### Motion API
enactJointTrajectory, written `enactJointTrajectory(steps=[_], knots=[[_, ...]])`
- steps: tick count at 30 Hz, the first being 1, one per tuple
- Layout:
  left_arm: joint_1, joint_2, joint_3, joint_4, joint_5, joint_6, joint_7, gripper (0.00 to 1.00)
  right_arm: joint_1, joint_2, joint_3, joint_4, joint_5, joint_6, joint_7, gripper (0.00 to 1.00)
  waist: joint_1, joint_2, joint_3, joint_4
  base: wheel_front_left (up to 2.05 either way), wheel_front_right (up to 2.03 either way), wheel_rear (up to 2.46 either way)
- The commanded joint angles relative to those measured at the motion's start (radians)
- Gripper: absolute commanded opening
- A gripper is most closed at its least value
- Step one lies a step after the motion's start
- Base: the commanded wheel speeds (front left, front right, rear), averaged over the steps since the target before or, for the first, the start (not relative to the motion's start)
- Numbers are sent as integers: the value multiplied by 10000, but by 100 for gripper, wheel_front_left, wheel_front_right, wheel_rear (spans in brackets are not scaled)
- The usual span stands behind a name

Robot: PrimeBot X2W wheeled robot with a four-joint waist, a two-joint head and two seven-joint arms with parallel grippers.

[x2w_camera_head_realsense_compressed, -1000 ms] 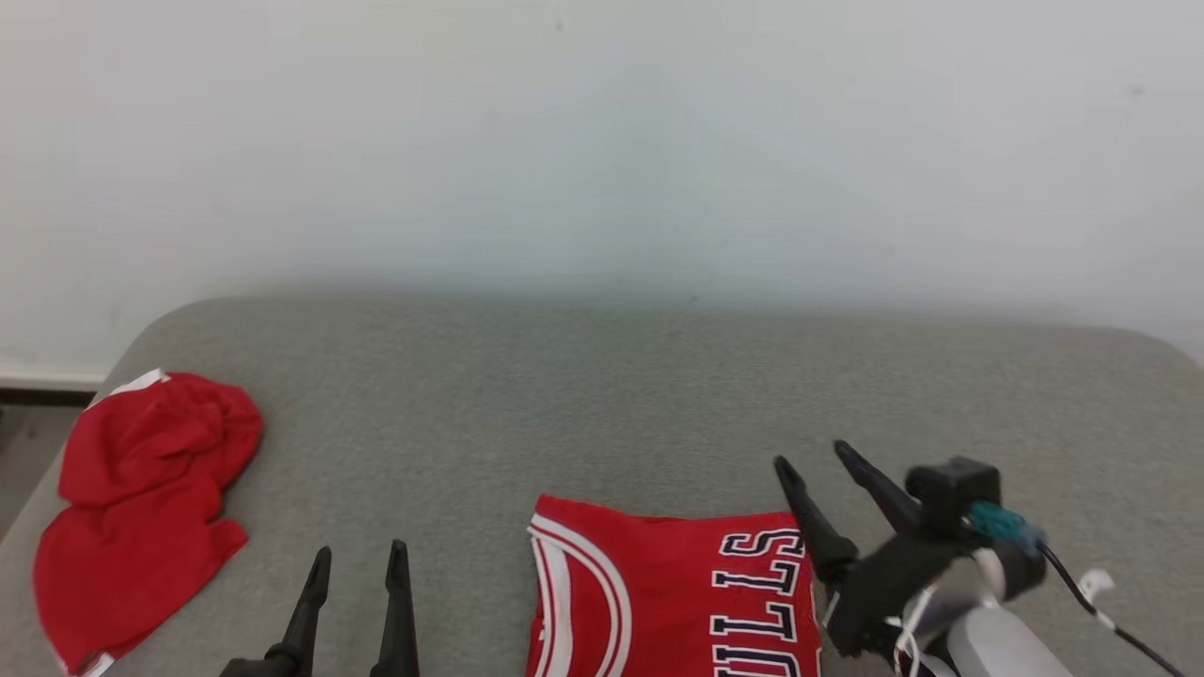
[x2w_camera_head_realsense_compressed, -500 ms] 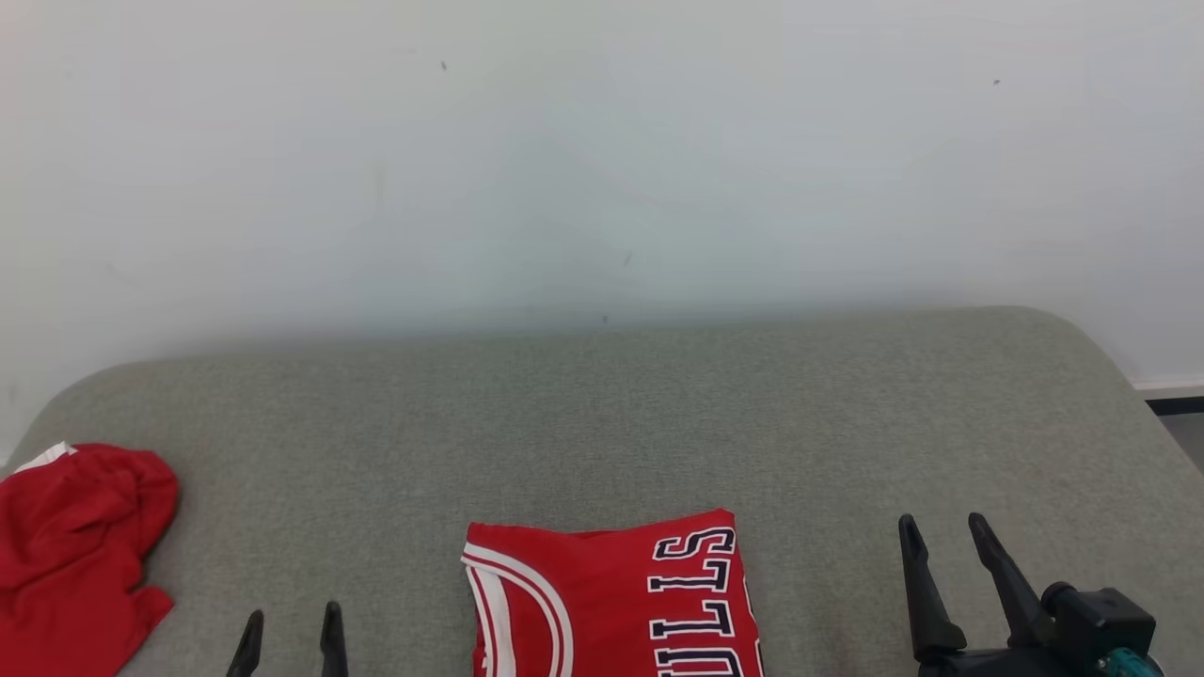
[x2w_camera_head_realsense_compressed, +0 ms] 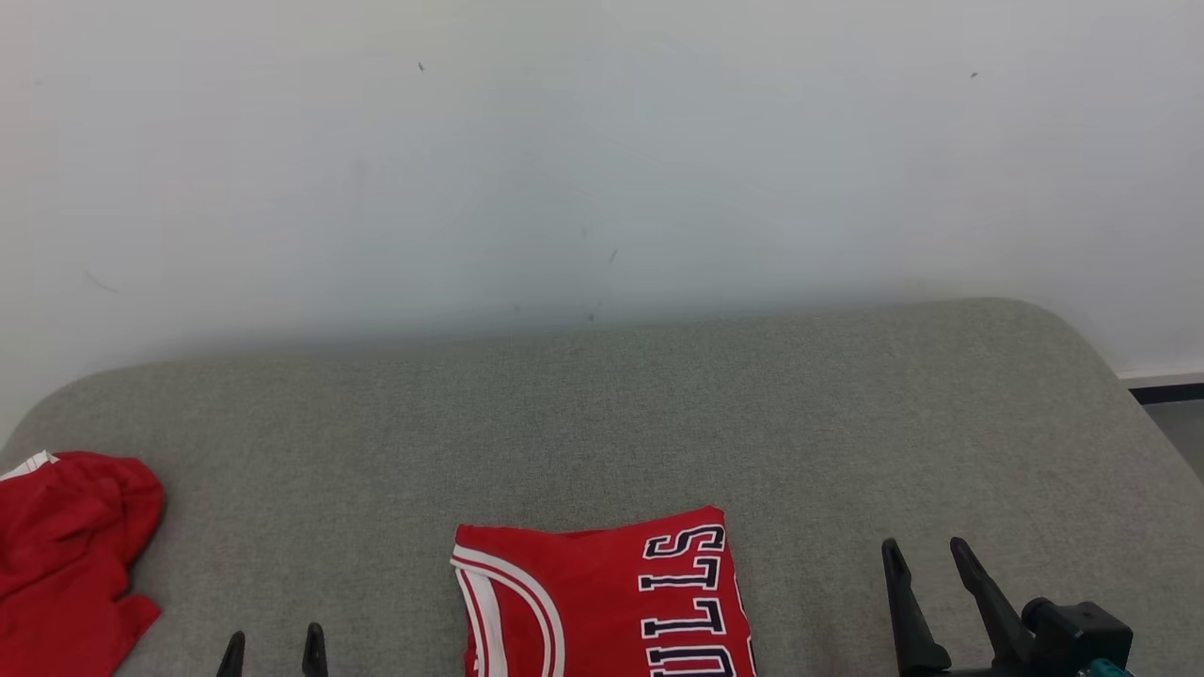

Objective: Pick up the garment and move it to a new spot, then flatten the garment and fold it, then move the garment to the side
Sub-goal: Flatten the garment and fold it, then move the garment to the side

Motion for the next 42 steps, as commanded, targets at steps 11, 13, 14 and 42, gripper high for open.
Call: enactJointTrajectory(steps=[11, 13, 14, 42], knots=[[-100, -98, 0, -24, 109, -133, -44, 100, 105, 26, -89, 94, 304, -25, 2, 100, 1, 0, 109, 215, 0, 0, 0], [-175, -102, -53, 4, 144, -160, -44, 100, 92, 27, -81, 109, 361, -25, 35, 100, 1, 0, 122, 283, 0, 0, 0], [-202, -105, -68, 13, 147, -145, -44, 100, 54, 27, -97, 130, 704, -25, 87, 100, 1, 0, 126, 307, 0, 0, 0], [-851, -137, -1326, 462, 272, -231, -44, 100, -2835, 16, -456, 1482, -293, -11, 9660, 100, 1, 0, 951, 2210, 0, 0, 0]])
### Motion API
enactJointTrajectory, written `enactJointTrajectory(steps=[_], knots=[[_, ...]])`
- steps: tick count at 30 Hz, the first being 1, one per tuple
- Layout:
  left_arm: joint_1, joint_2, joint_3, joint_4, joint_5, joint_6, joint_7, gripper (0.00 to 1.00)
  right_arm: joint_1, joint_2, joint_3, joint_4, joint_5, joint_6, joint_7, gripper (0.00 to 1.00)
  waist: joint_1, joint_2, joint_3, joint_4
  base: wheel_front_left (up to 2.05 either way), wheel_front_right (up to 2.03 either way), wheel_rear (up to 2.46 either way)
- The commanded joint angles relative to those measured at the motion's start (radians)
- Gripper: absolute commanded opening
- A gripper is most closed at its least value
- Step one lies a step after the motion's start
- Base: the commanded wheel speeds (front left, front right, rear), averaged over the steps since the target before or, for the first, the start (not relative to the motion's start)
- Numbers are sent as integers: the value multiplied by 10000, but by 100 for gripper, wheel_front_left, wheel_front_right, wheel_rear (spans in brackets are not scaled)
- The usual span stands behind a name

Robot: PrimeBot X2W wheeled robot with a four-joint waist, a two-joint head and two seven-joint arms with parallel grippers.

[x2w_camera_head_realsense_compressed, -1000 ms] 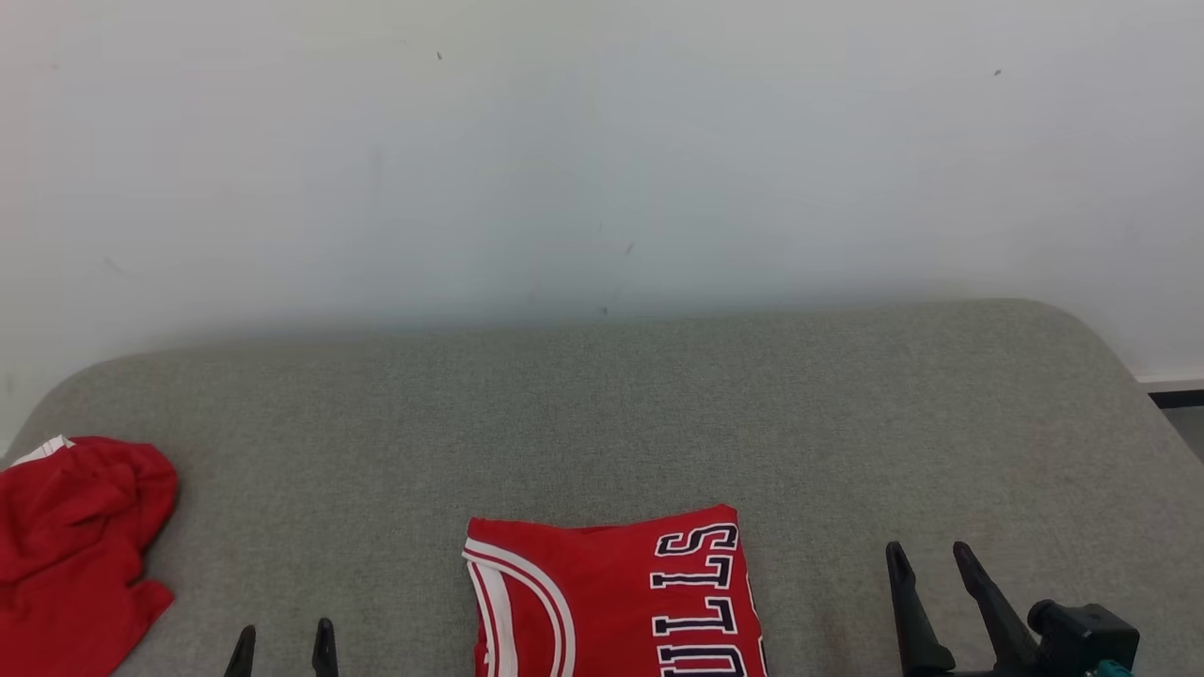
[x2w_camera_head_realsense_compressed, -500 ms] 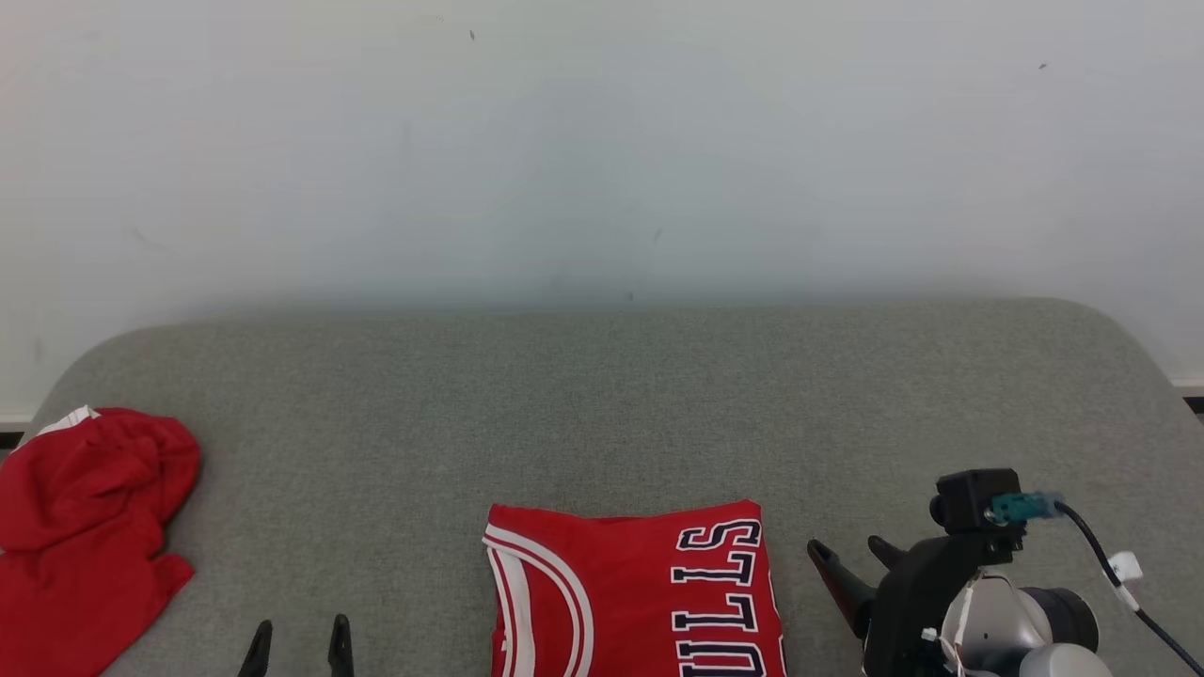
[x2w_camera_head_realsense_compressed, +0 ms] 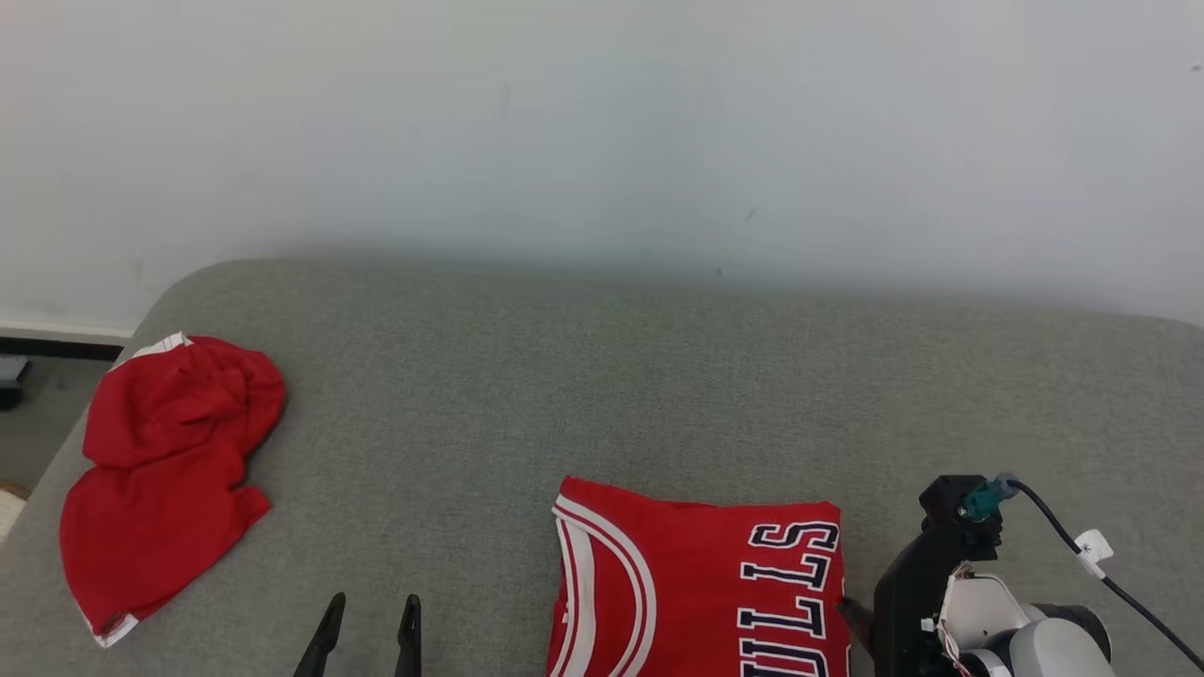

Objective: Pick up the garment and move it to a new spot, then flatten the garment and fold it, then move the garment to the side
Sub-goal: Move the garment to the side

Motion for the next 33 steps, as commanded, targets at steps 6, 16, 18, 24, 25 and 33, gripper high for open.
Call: enactJointTrajectory(steps=[6, 16, 18, 24, 25, 33], knots=[[-211, 3, -220, -350, 161, -12, -44, 100, -198, -10, -77, 839, -48, 6, -105, 100, -1, -1, 380, 802, 0, 0, 0], [-537, -25, -638, -950, -5, -16, -44, 100, -829, -4, -474, 2187, -533, 6, -468, 96, -1, -1, 771, 1594, 0, 0, 0], [-457, -29, -592, -994, -30, -14, -44, 100, -914, 6, -470, 2361, -681, 6, -570, 18, -1, -1, 774, 1652, 0, 0, 0], [-294, -40, -325, -1193, -131, 45, -44, 100, -1339, -54, -745, 2260, -2195, -9, -1207, 0, -1, -1, 854, 1426, 0, 0, 0], [-313, -41, -269, -1265, -158, 38, -44, 100, -1432, -43, -716, 2222, -2446, -9, -1307, 0, -1, -1, 907, 1326, 0, 0, 0], [-1104, -45, -563, -1732, -182, -4, -43, 100, -2594, -987, -897, 2693, -3305, -9, -2267, 0, -1, -1, 1929, 524, 0, 0, 0]])
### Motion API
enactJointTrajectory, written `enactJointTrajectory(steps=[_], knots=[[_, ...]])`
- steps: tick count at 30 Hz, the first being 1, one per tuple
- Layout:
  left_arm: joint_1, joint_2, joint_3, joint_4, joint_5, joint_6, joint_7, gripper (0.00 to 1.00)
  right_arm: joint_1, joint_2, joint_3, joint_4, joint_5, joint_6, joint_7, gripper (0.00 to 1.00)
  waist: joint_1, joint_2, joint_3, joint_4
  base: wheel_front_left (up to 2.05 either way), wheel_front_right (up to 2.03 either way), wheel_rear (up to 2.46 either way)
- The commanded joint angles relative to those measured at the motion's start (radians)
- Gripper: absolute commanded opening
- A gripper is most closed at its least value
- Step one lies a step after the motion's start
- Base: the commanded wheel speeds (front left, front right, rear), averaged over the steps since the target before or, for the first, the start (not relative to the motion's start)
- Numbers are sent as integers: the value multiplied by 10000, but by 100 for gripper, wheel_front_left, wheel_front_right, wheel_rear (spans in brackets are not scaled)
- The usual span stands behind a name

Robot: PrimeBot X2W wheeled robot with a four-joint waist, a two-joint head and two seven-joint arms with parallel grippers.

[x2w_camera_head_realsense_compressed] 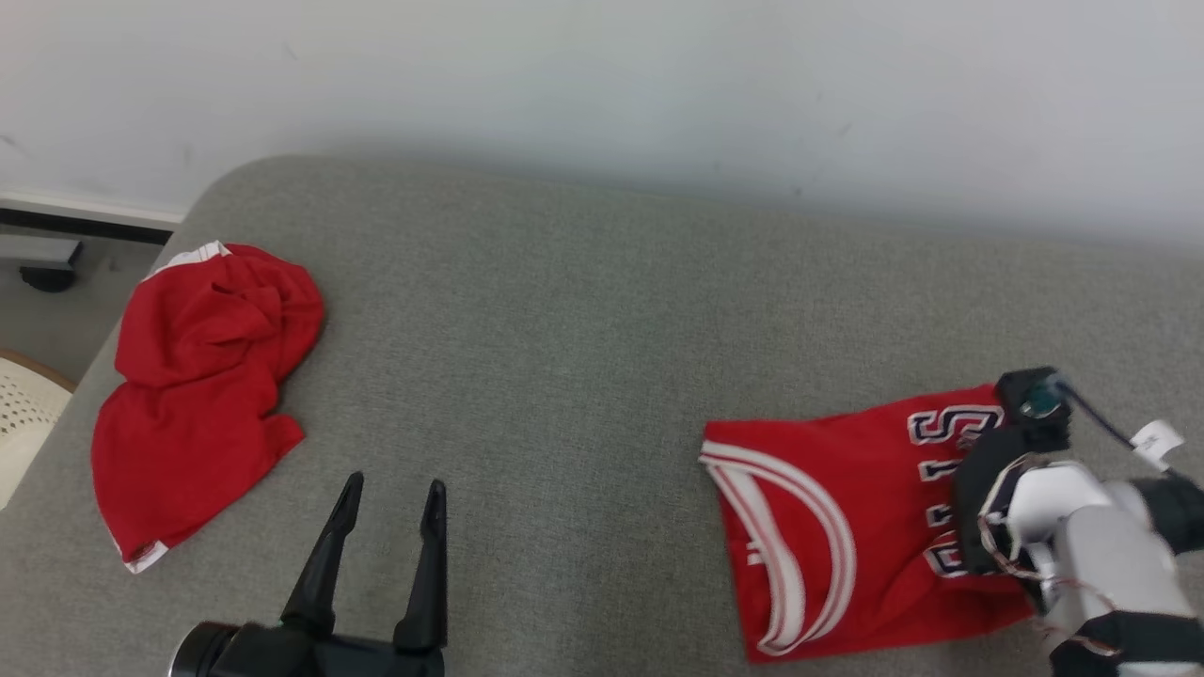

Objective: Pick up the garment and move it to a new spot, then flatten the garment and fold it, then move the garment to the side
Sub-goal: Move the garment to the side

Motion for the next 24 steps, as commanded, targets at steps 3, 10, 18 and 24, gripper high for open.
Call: enactJointTrajectory(steps=[3, 10, 18, 24], knots=[[-518, -26, -322, -373, 125, -9, -44, 100, -688, -903, -12, 336, -75, -28, -435, 0, 0, -1, 1082, -546, 0, 0, 0], [-1161, -26, -575, -1505, 77, 22, -43, 100, -2030, -2928, -535, 1309, -221, -28, -1352, 0, 0, -1, 2572, -790, 0, 0, 0], [-1374, -25, -747, -2033, 219, 12, -43, 100, -2597, -4975, -1447, 2177, -621, -28, -2601, 0, 0, -1, 3511, -684, 0, 0, 0], [-1219, 59, -712, -2231, 363, 4, -44, 100, -2803, -5866, -1818, 2576, -911, -28, -3500, 0, 0, -1, 3768, -706, 0, 0, 0]])
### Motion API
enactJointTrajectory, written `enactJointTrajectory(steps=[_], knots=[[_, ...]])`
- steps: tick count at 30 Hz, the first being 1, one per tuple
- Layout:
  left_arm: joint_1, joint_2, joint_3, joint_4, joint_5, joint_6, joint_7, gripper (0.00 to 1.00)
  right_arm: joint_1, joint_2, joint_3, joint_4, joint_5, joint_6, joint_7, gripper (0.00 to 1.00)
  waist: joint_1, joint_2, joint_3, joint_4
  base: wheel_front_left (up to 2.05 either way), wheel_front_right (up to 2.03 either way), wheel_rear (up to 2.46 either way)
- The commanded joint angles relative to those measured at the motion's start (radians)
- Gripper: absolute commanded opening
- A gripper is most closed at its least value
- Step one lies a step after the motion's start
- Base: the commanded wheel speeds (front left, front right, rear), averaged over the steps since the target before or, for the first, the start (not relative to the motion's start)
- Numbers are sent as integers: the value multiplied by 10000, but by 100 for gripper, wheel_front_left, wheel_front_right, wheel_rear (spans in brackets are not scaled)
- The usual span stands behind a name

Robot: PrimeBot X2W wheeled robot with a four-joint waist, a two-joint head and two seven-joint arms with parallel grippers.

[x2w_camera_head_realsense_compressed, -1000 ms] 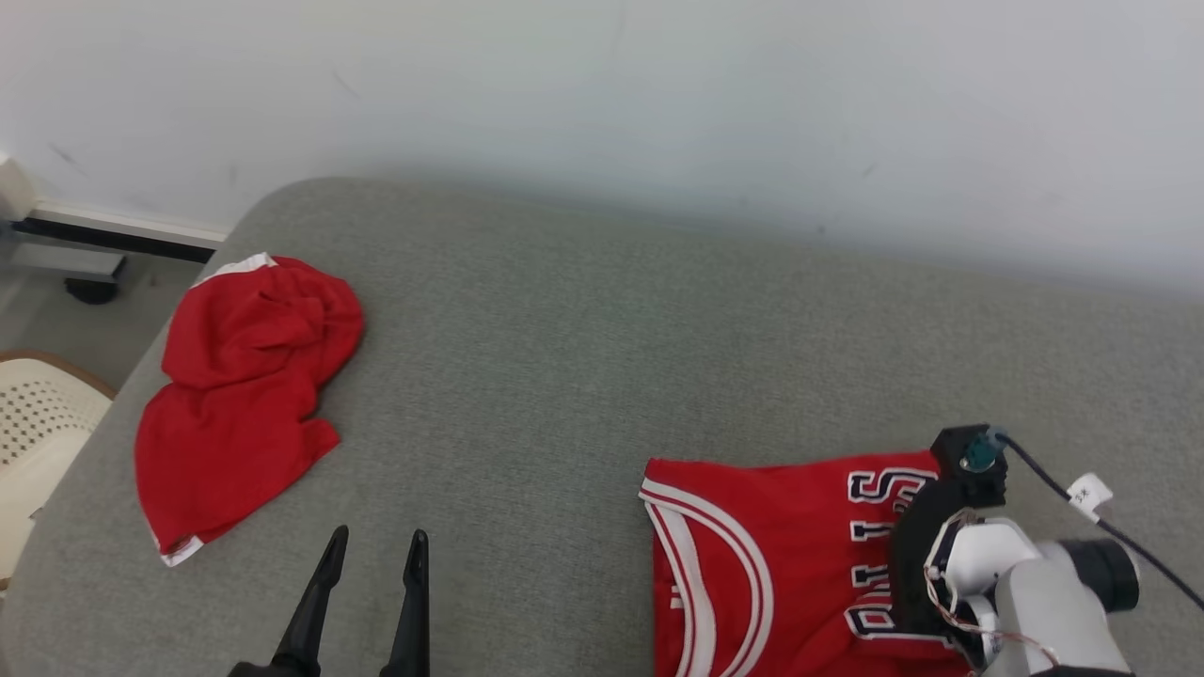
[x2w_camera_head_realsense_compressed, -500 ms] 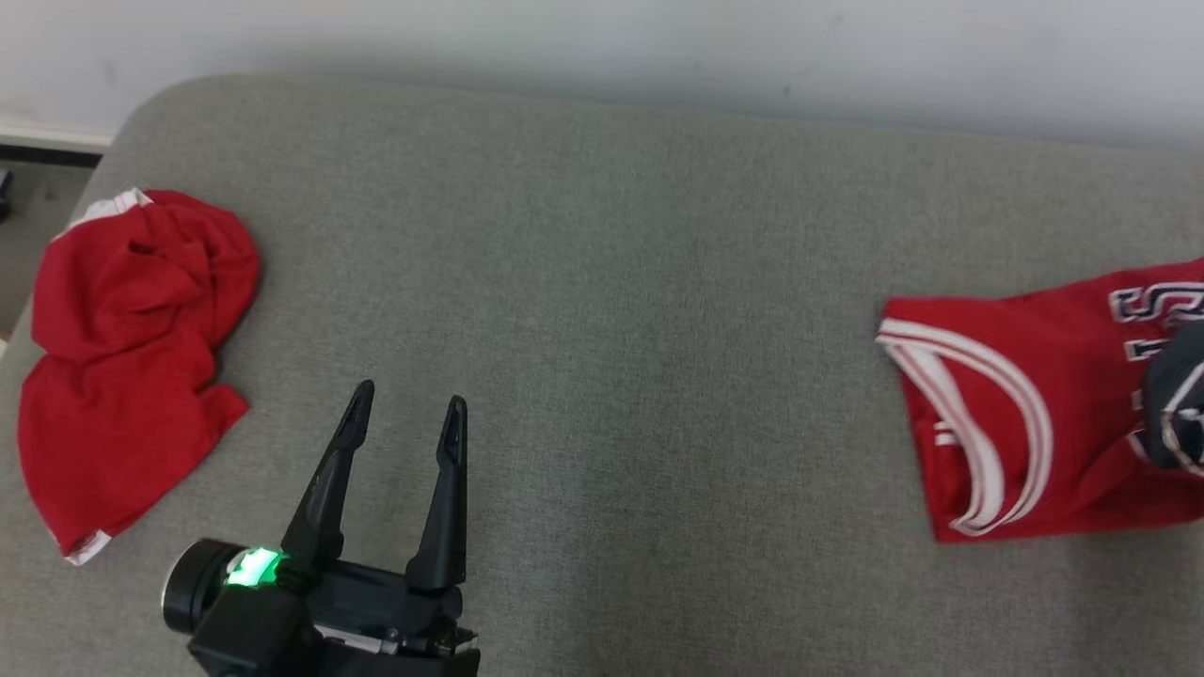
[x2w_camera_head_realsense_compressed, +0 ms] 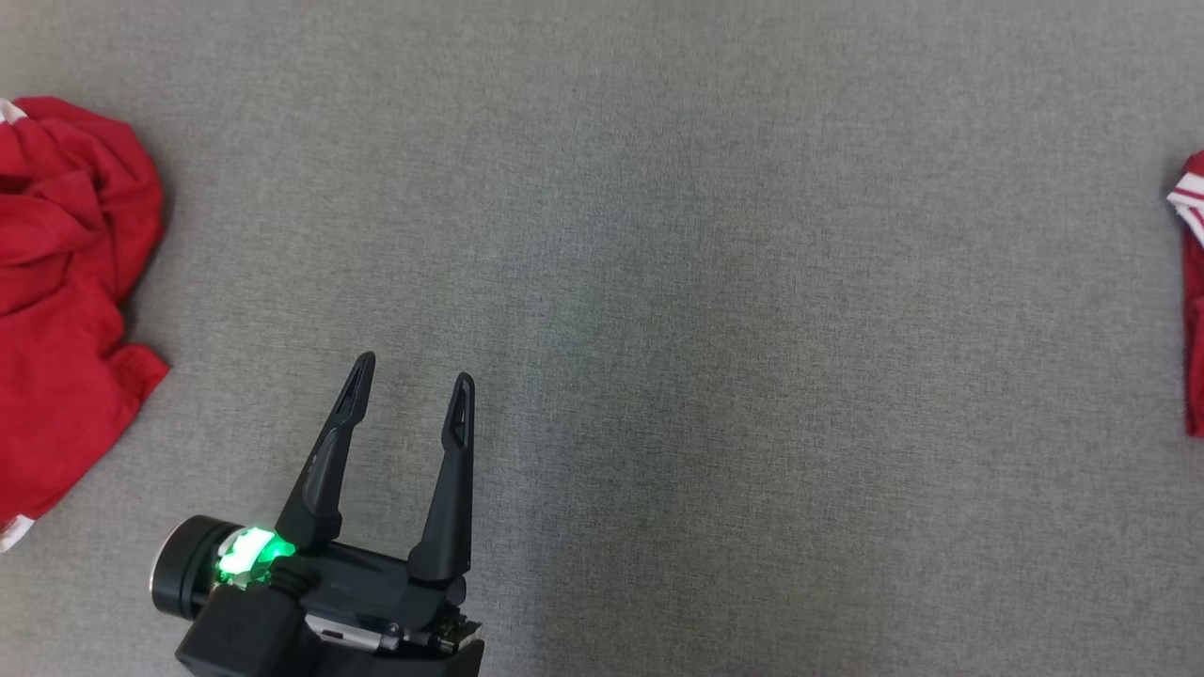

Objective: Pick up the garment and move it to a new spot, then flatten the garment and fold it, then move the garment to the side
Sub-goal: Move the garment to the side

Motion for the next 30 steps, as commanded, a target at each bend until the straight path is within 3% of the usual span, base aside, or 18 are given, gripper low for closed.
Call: enactJointTrajectory(steps=[1, 5, 6, 7, 12, 20, 25, 28, 30], knots=[[57, 42, 9, -65, 111, -9, -43, 100, -128, -217, -20, 57, -215, -28, -147, 0, -2, -2, 206, -67, 0, 0, 0], [95, 84, -43, -97, 178, -13, -44, 100, -147, -705, 66, 177, -728, -28, -447, 0, -2, -2, 242, -113, 0, 0, 0], [92, 87, -45, -85, 190, -12, -44, 100, -158, -711, 81, 203, -839, -28, -554, 38, -2, -2, 236, -135, 0, 0, 0], [88, 95, -53, -57, 206, -10, -44, 100, -190, -638, 31, 283, -823, -28, -632, 100, -2, -2, 210, -161, 0, 0, 0], [-120, 187, -220, 247, 272, -16, -44, 100, -201, -342, 337, 326, -782, -28, -1623, 100, -2, -2, -264, -250, 0, 0, 0], [64, 60, 103, 1607, -452, 134, -44, 100, 479, 754, 1154, 150, 1024, -28, -3594, 100, -2, -2, -2381, -266, 0, 0, 0], [451, 11, 422, 2583, -944, 217, -44, 100, 1749, 1645, 1873, -598, 3498, -28, -3970, 100, -2, -2, -3944, -265, 0, 0, 0], [509, 6, 567, 2848, -1019, 304, -46, 100, 2419, 2263, 2088, -874, 3930, -27, -4358, 100, -2, -2, -4397, -293, 0, 0, 0], [758, -1, 879, 3111, -1145, 379, -44, 100, 3310, 3067, 2501, -1787, 4031, -27, -4738, 100, -2, -2, -4865, -465, 0, 0, 0]])
